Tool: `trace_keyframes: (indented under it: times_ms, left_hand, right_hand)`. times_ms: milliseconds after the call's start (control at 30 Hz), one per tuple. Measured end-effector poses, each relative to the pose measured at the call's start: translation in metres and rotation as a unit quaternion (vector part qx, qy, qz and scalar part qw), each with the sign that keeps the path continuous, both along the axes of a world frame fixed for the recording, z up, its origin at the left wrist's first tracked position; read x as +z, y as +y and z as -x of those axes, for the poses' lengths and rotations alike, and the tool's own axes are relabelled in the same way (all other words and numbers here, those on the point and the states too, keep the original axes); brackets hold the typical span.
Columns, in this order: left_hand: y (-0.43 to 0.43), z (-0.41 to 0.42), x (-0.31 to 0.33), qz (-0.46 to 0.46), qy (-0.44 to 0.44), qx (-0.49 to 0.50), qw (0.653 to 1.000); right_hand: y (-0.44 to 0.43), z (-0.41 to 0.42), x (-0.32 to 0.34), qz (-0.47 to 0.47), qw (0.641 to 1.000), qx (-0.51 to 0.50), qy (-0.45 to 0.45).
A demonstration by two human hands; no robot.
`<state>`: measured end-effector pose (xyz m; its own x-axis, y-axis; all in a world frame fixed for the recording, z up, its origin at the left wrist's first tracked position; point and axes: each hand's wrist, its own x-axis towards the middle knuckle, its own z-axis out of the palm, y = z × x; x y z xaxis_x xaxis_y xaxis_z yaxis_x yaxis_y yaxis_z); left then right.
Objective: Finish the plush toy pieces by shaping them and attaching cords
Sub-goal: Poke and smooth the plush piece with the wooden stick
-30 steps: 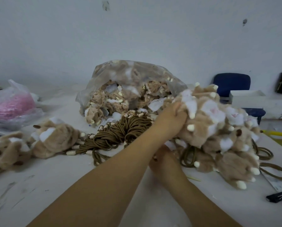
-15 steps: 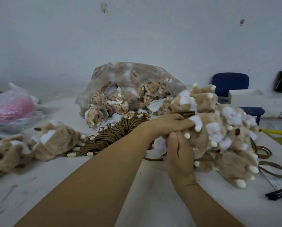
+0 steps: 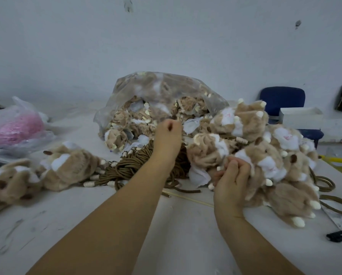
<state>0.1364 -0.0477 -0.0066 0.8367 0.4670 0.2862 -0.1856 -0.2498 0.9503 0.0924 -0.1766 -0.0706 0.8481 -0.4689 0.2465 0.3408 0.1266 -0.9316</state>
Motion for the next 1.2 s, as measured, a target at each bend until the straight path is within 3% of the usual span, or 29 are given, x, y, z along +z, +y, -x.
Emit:
trace_keyframes:
  times_ms: [33, 67, 133, 200, 300, 367, 433, 500, 567, 733, 833, 900, 1000, 1100, 1200]
  left_hand:
    - [0.007, 0.001, 0.003, 0.021, -0.017, 0.003, 1.000]
    - [0.010, 0.003, 0.003, -0.017, -0.026, -0.010, 0.999]
    - [0.005, 0.008, -0.011, -0.152, -0.010, -0.097, 0.984]
    - [-0.011, 0.007, -0.035, -0.239, 0.061, -0.198, 0.949]
    - [-0.033, -0.001, -0.045, -0.335, 0.131, -0.155, 0.920]
    - [-0.029, -0.006, -0.034, -0.212, 0.134, -0.084, 0.964]
    - [-0.009, -0.004, -0.014, 0.050, 0.090, -0.021, 0.994]
    - [0.020, 0.003, 0.006, 0.230, -0.003, -0.007, 0.973]
    - [0.040, 0.019, 0.014, 0.306, -0.076, -0.052, 0.948]
    - [0.041, 0.058, -0.030, 0.294, -0.063, -0.203, 0.932]
    - [0.035, 0.078, -0.060, 0.229, -0.008, -0.165, 0.959]
    - [0.030, 0.086, -0.071, 0.203, 0.024, -0.197, 0.959]
    - [0.024, 0.093, -0.074, 0.170, 0.086, -0.182, 0.965]
    - [0.029, 0.091, -0.082, 0.218, 0.075, -0.162, 0.959]
    - [0.033, 0.091, -0.086, 0.294, 0.037, -0.215, 0.930]
  right_hand:
    - [0.001, 0.000, -0.001, 0.006, 1.000, 0.004, 0.002]
    - [0.002, 0.000, -0.001, 0.007, 1.000, 0.008, 0.003]
    - [0.005, 0.000, -0.003, 0.011, 1.000, 0.016, 0.005]
    - [0.005, -0.001, -0.003, 0.023, 1.000, 0.009, -0.002]
    - [0.002, -0.001, -0.005, 0.030, 0.999, 0.012, -0.003]
    - [0.001, -0.001, -0.006, 0.036, 0.999, 0.021, 0.005]
    - [0.002, -0.001, -0.008, 0.048, 0.998, 0.027, 0.010]
    - [0.005, -0.003, -0.012, 0.058, 0.998, 0.027, 0.003]
    - [0.007, -0.003, -0.013, 0.073, 0.997, 0.027, -0.004]
    - [0.006, 0.003, -0.010, 0.166, 0.980, 0.100, -0.035]
    - [0.010, 0.010, -0.013, 0.232, 0.951, 0.199, -0.043]
    - [0.016, 0.014, -0.014, 0.268, 0.928, 0.256, -0.035]
    - [0.021, 0.012, -0.016, 0.292, 0.923, 0.249, -0.030]
    - [0.018, 0.007, -0.017, 0.288, 0.930, 0.228, -0.020]
    - [0.015, 0.008, -0.020, 0.228, 0.940, 0.251, -0.012]
